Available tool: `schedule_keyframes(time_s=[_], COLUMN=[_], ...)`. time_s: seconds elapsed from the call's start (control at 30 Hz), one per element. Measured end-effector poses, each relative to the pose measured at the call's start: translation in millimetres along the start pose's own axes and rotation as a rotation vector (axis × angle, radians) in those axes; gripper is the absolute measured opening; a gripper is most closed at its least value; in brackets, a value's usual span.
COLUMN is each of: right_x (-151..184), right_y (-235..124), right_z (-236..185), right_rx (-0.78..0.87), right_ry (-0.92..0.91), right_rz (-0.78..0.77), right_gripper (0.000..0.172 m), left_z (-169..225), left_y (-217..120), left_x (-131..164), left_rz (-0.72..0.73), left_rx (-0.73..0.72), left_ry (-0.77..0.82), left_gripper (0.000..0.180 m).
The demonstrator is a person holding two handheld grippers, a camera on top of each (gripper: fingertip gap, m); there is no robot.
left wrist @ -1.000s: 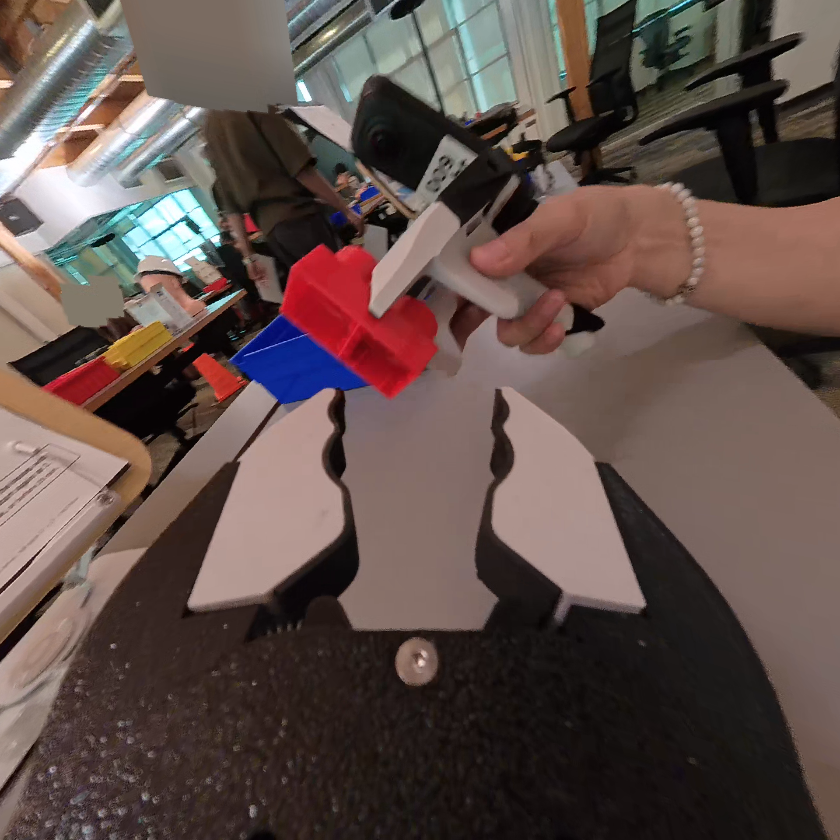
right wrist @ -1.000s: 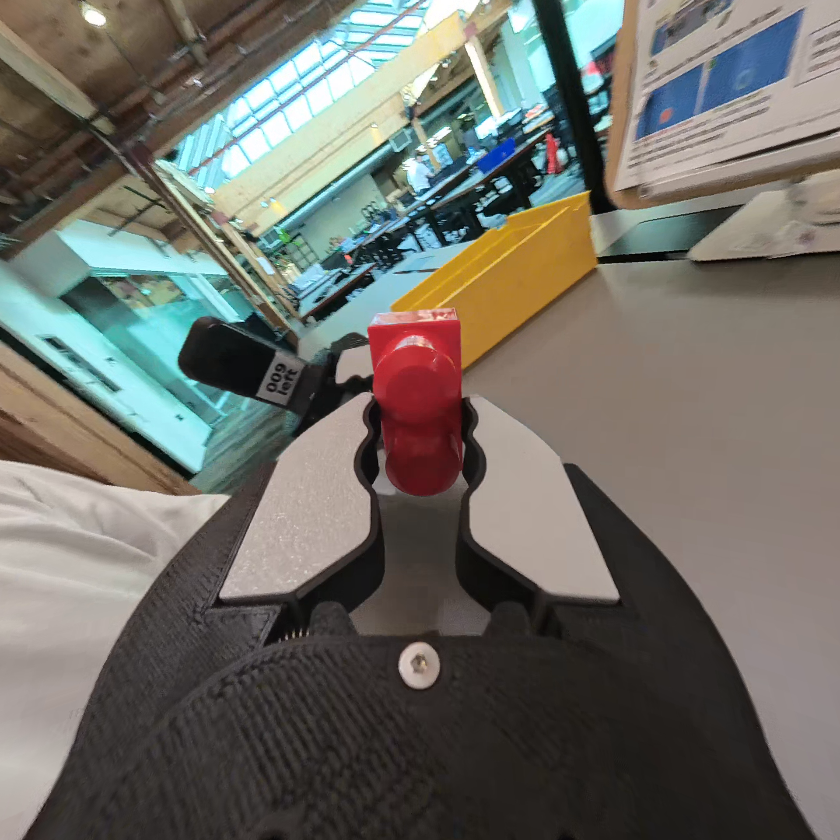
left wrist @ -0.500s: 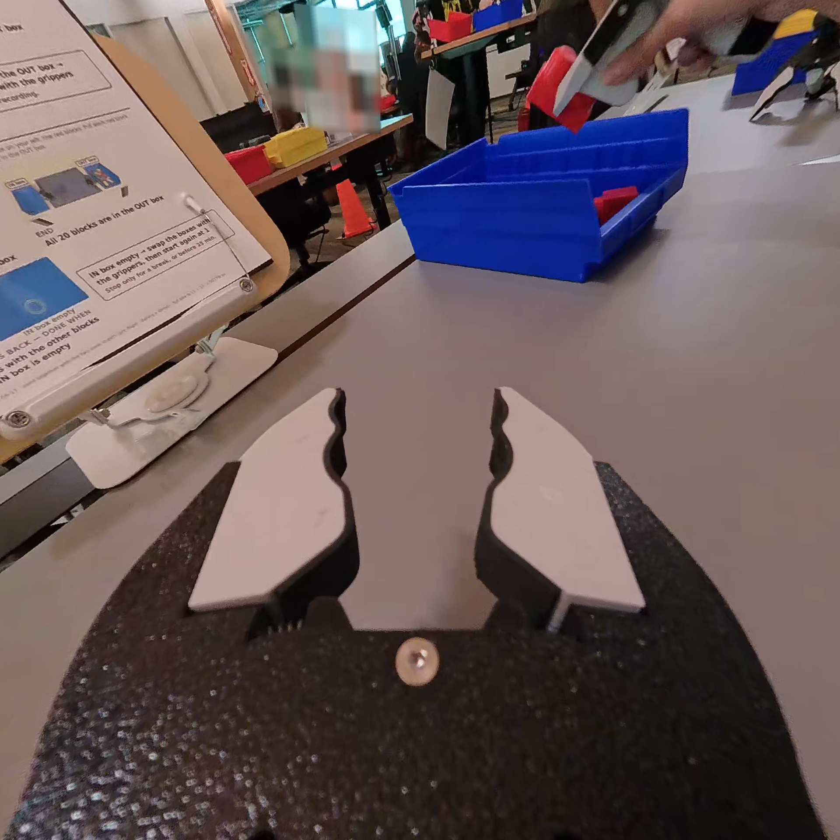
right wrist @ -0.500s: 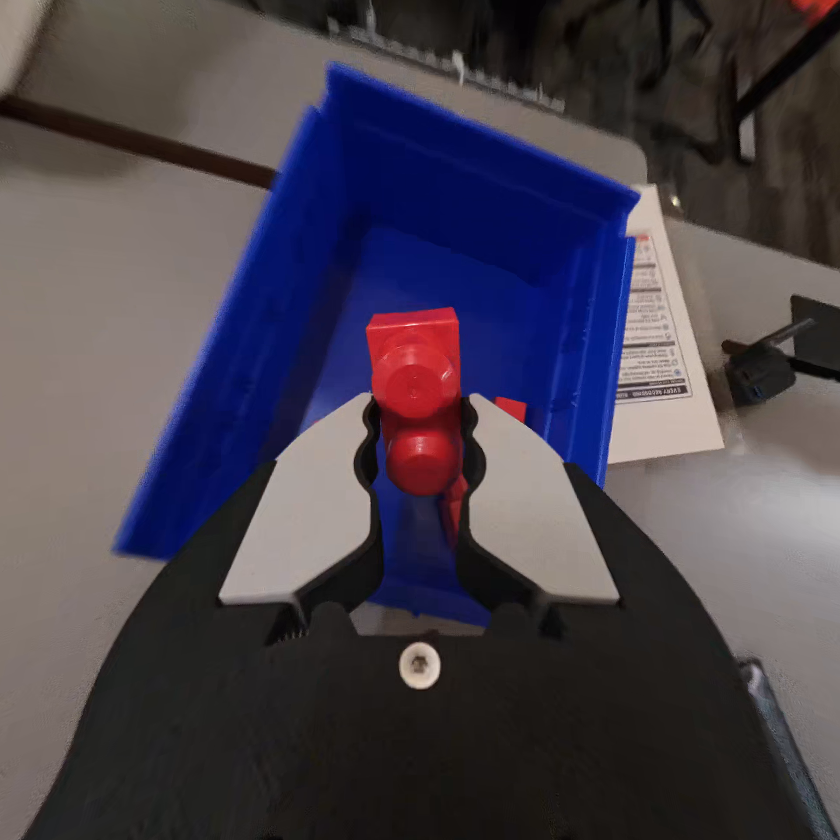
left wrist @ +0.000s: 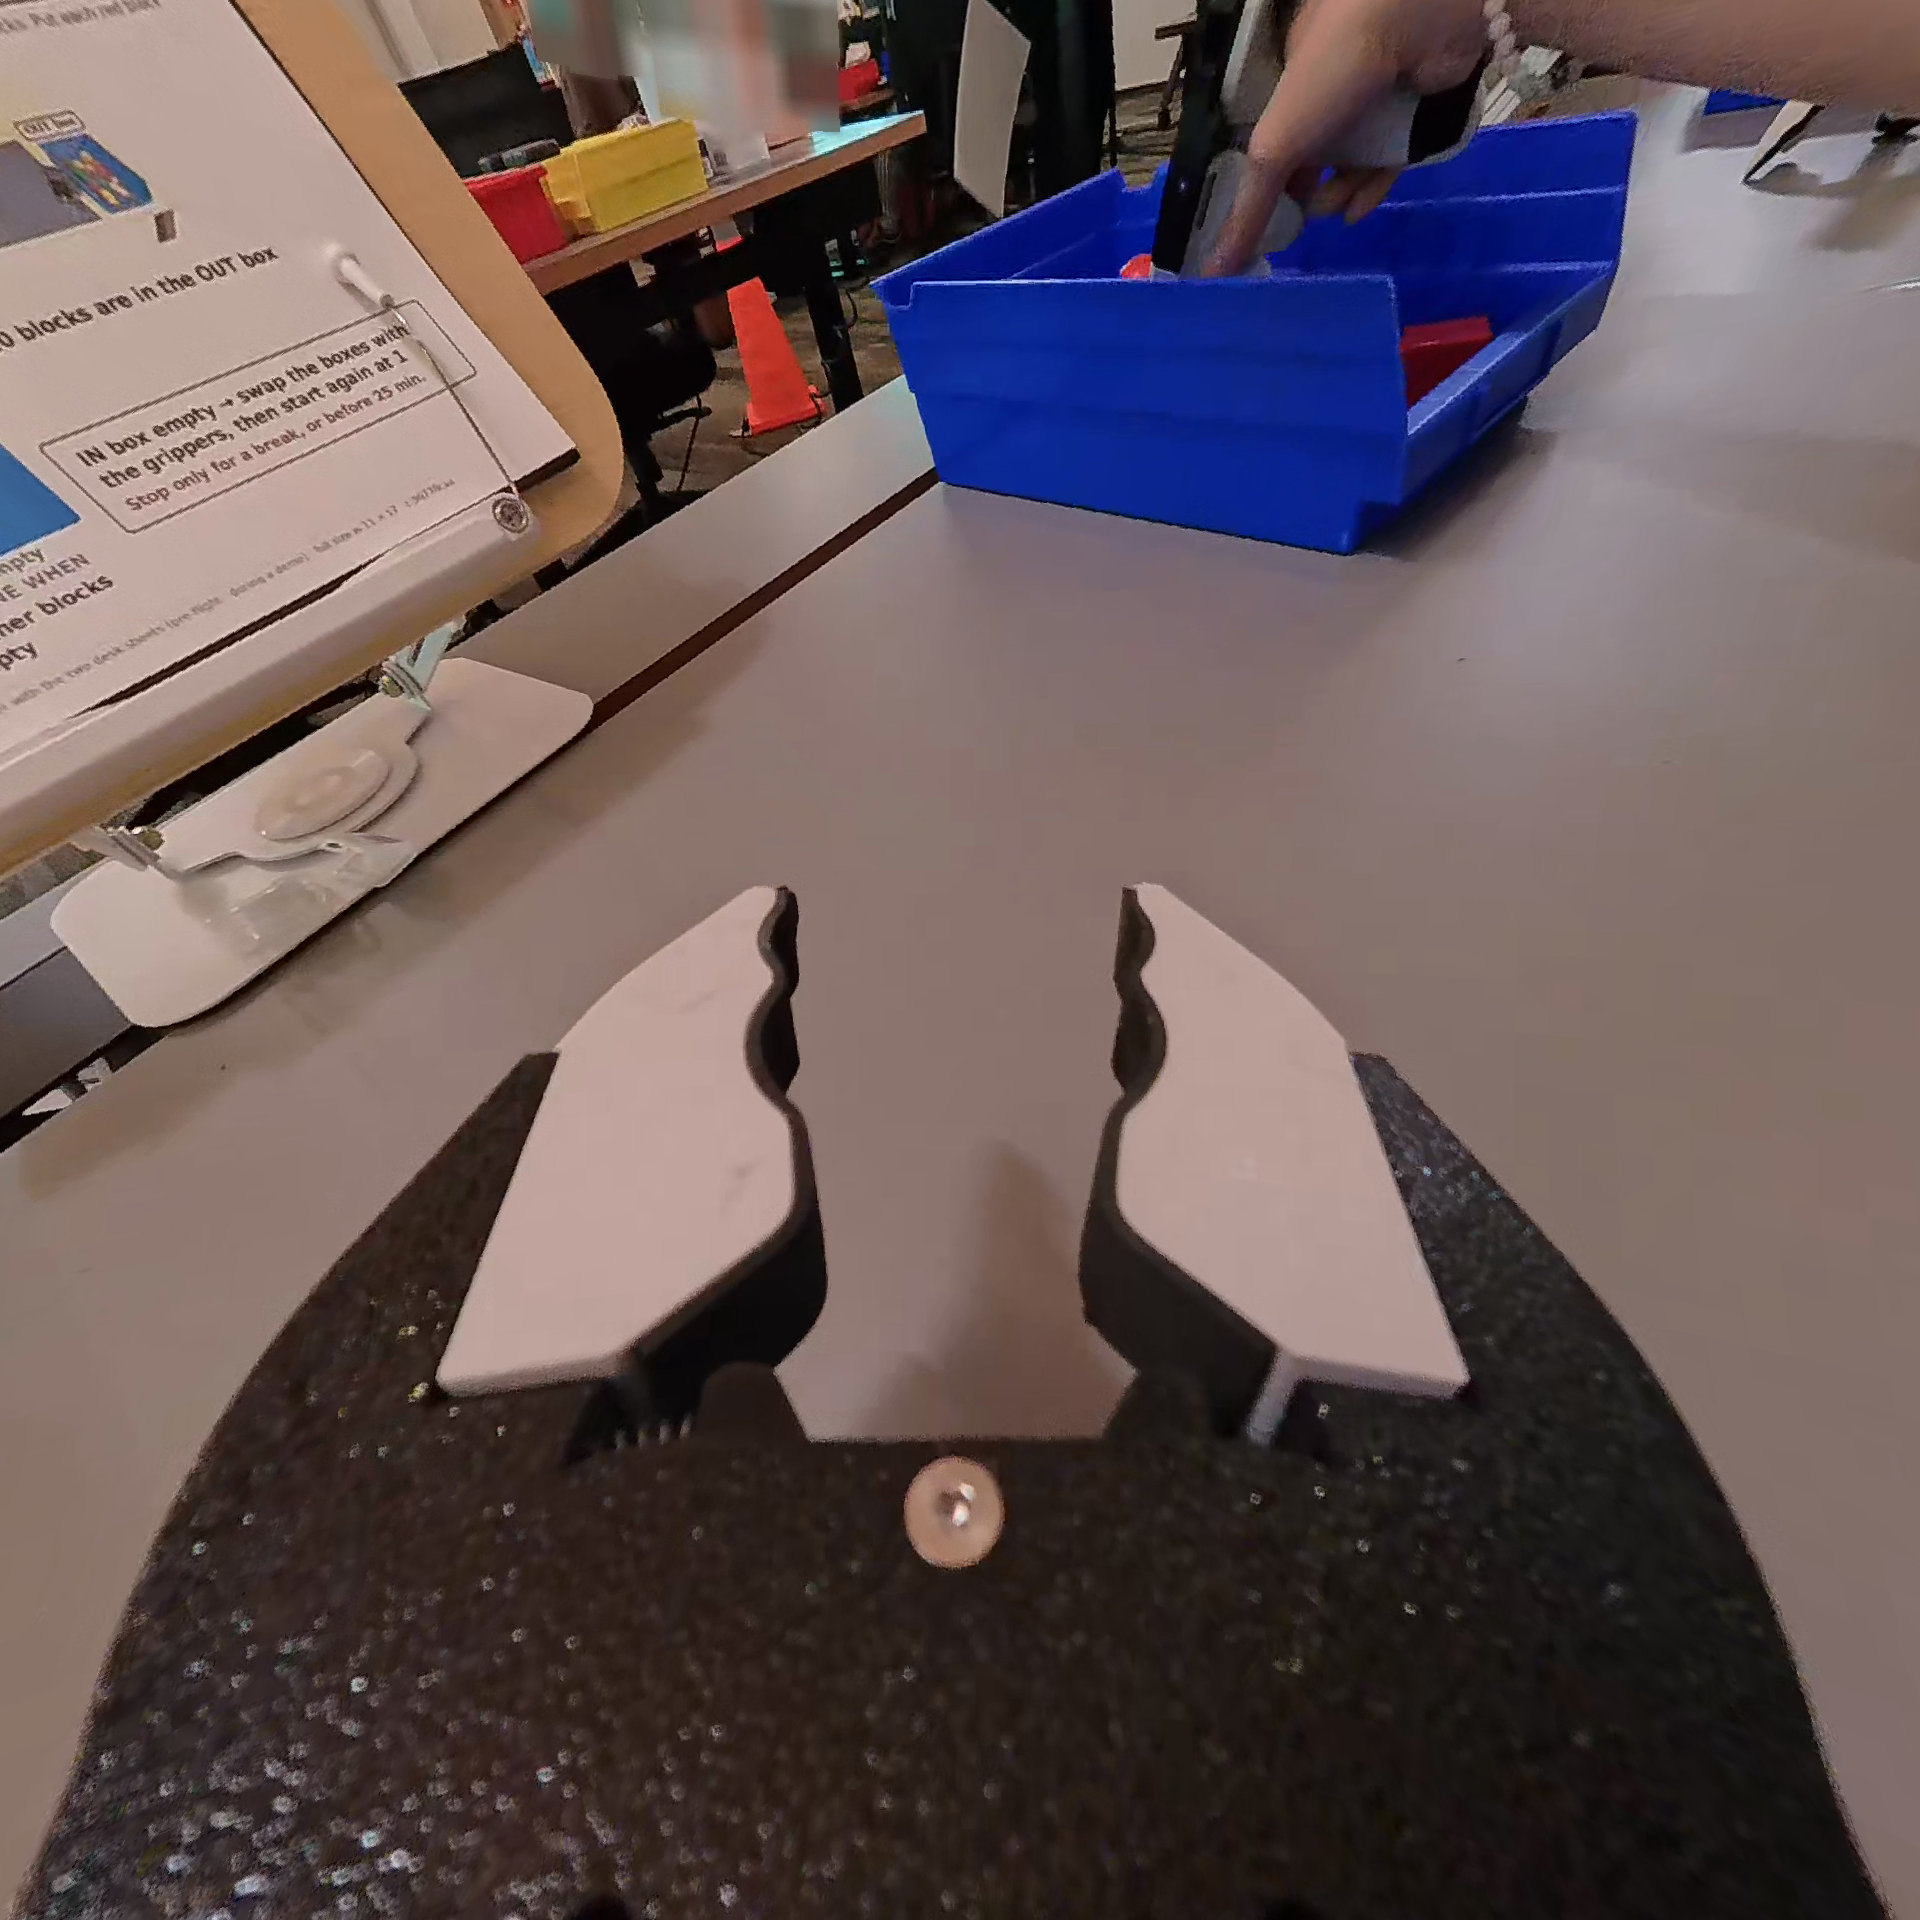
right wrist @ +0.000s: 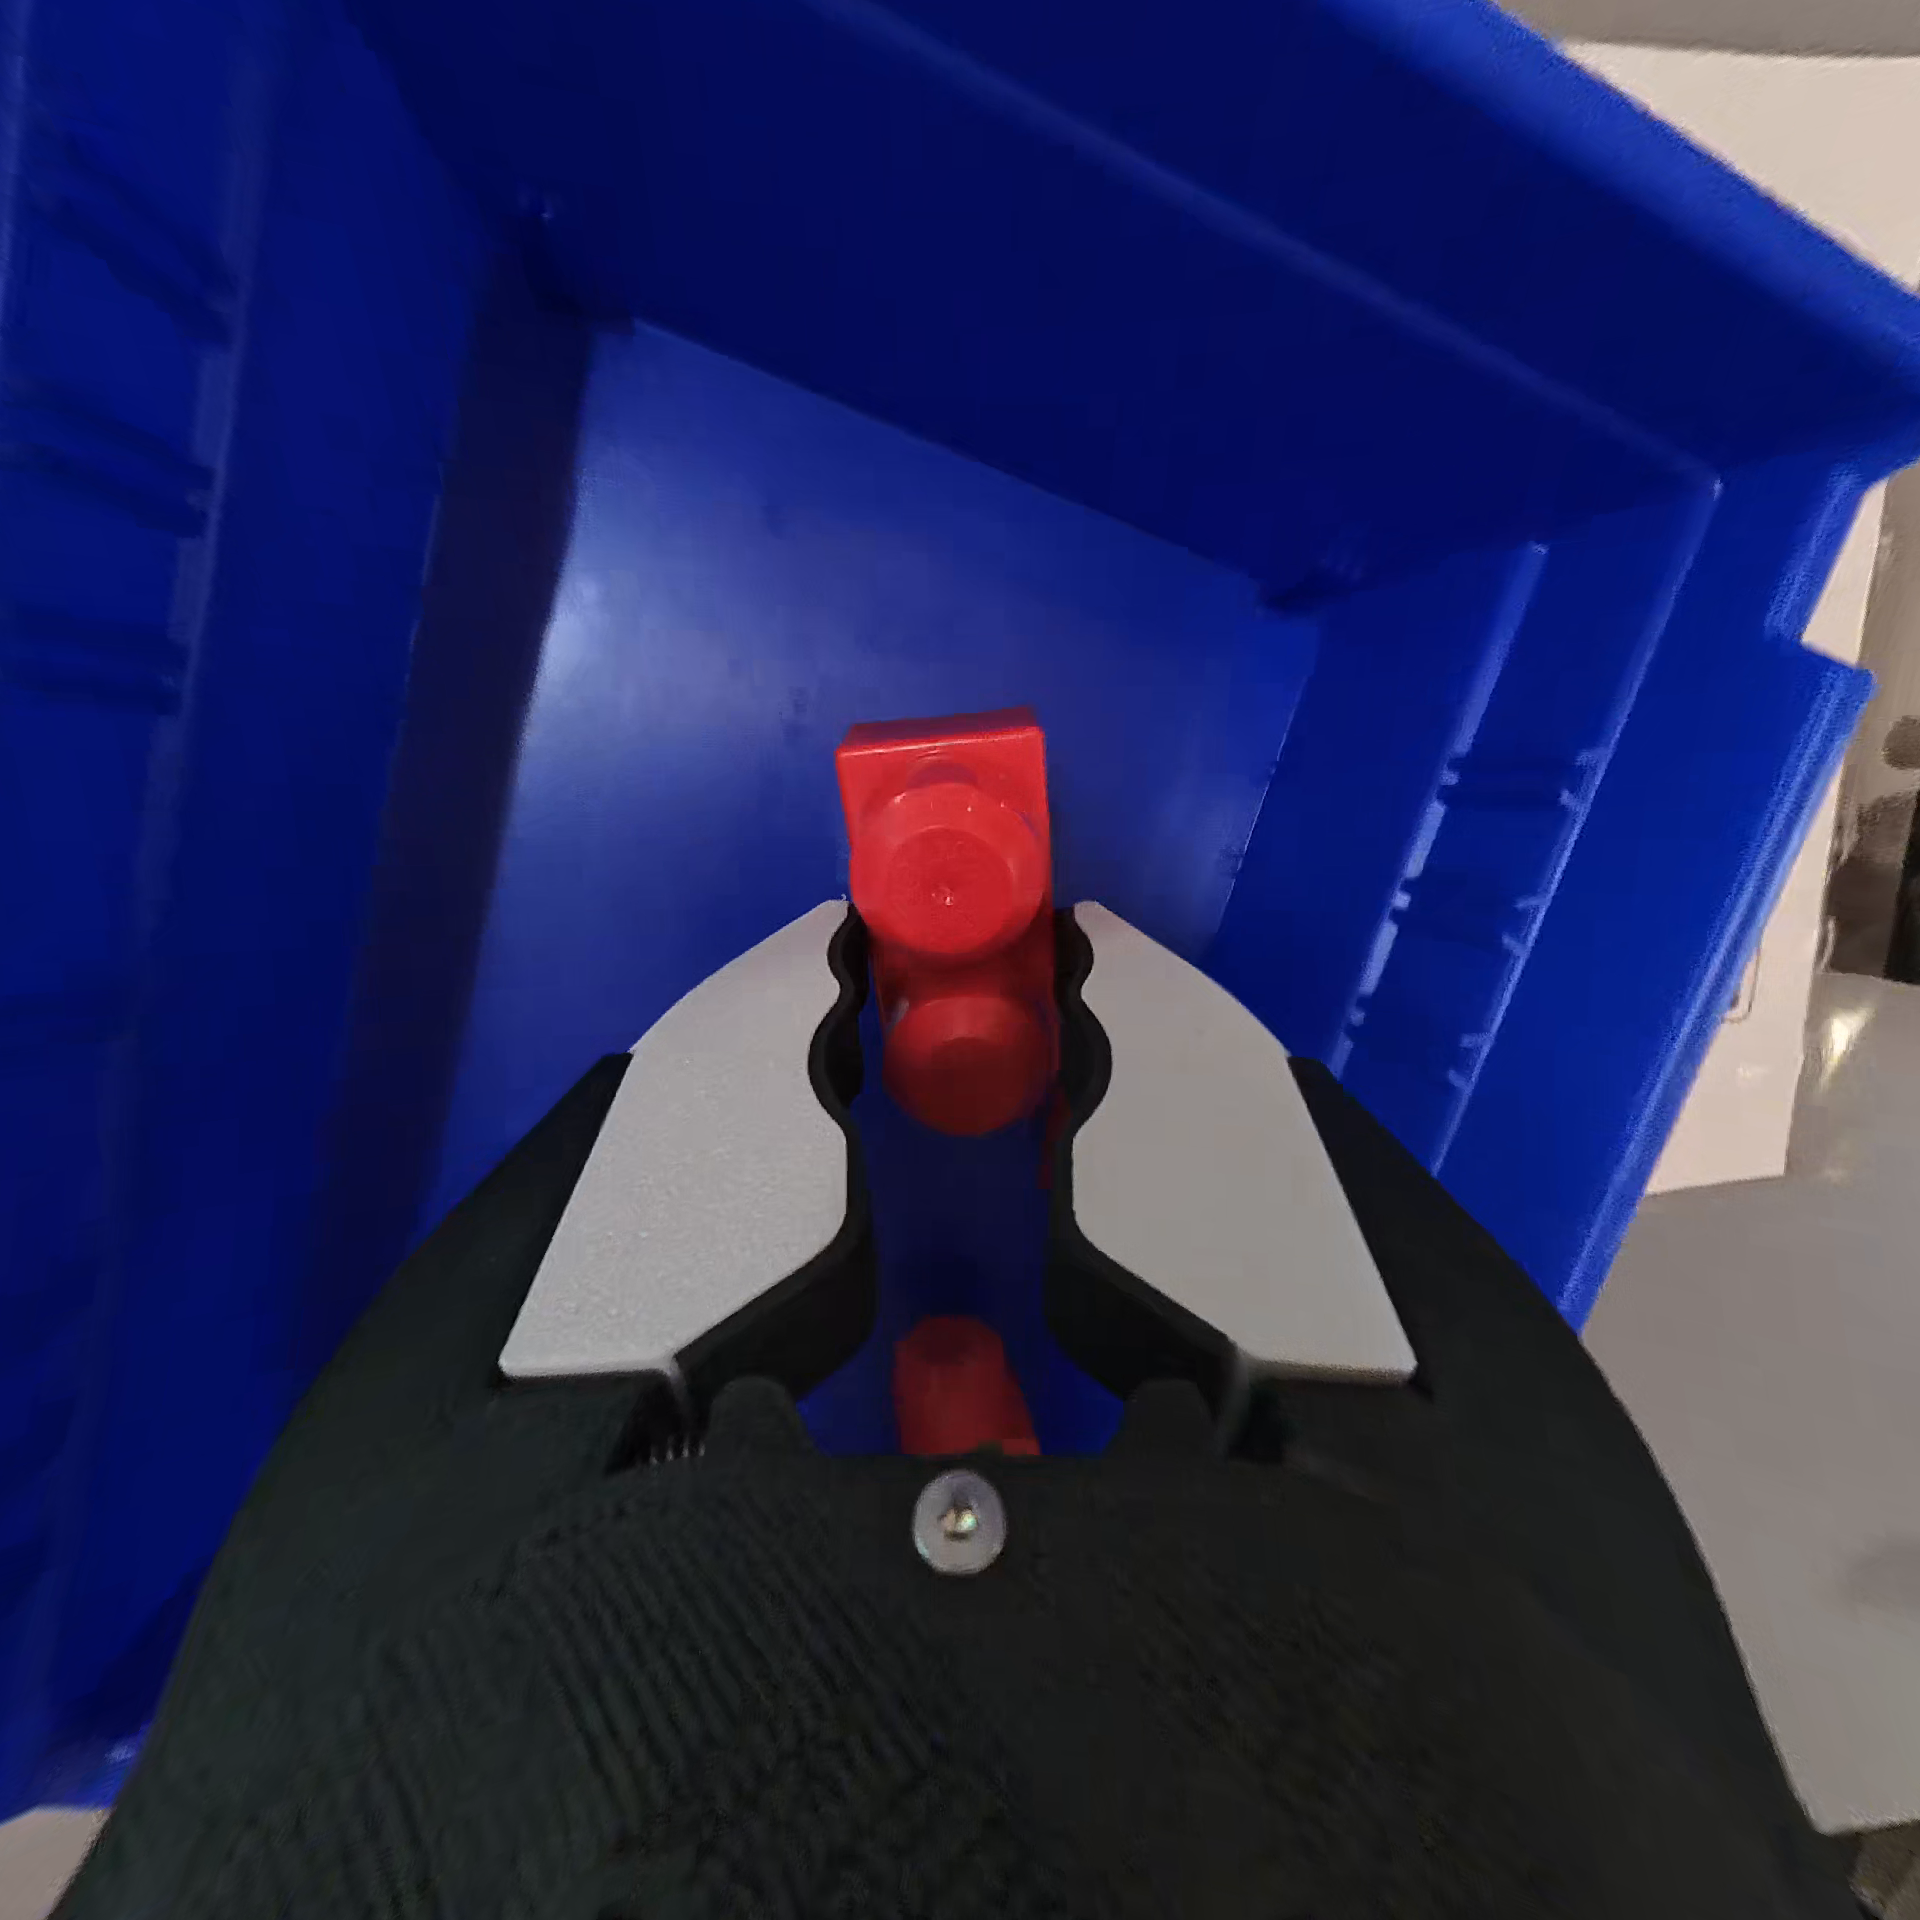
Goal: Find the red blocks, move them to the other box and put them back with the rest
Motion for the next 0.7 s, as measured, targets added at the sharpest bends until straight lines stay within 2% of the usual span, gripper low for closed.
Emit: schedule_keyframes(time_s=[0.07,0.13,0.27,0.37,0.53,0.6,0.7], right_x=[-5.6,-7.5,-12.7,-17.9,-12.4,3.2,37.0], right_y=[2.9,1.4,-14.6,-45.4,-128.3,-158.7,-187.1], right_z=[1.6,4.7,4.0,-3.2,-64.3,-101.6,-159.6], right_rx=[0.004,0.022,0.011,0.004,-0.116,-0.197,-0.346], right_ry=[0.001,0.017,0.039,0.088,0.066,0.037,-0.017], right_rz=[0.036,0.055,0.156,0.299,0.692,0.834,0.948], right_gripper=[0.041,0.059,0.062,0.065,0.065,0.064,0.060], left_z=[-0.5,-1.7,-3.8,-5.6,-25.8,-41.4,-72.8], left_y=[0.3,0.5,-0.5,-2.6,-18.0,-32.1,-63.0], left_x=[1.4,2.8,2.9,-1.0,-11.9,-18.0,-23.4], left_rz=[-0.003,-0.008,-0.008,0.014,0.050,0.074,0.095], left_rx=[0.002,0.001,-0.002,-0.007,-0.076,-0.119,-0.200], left_ry=[-0.005,-0.008,-0.023,-0.046,-0.078,-0.105,-0.186], left_gripper=[0.059,0.059,0.060,0.060,0.061,0.061,0.060])
Point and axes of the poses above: each gripper's, where its closed fingertips meet, y out along the fingers, x out of its underside, z = x × y across the jaws, the point moved 2 cm from there along -y, back along the fingers, and after that the axes turned 1 degree about -z, right-handed, at the moved point
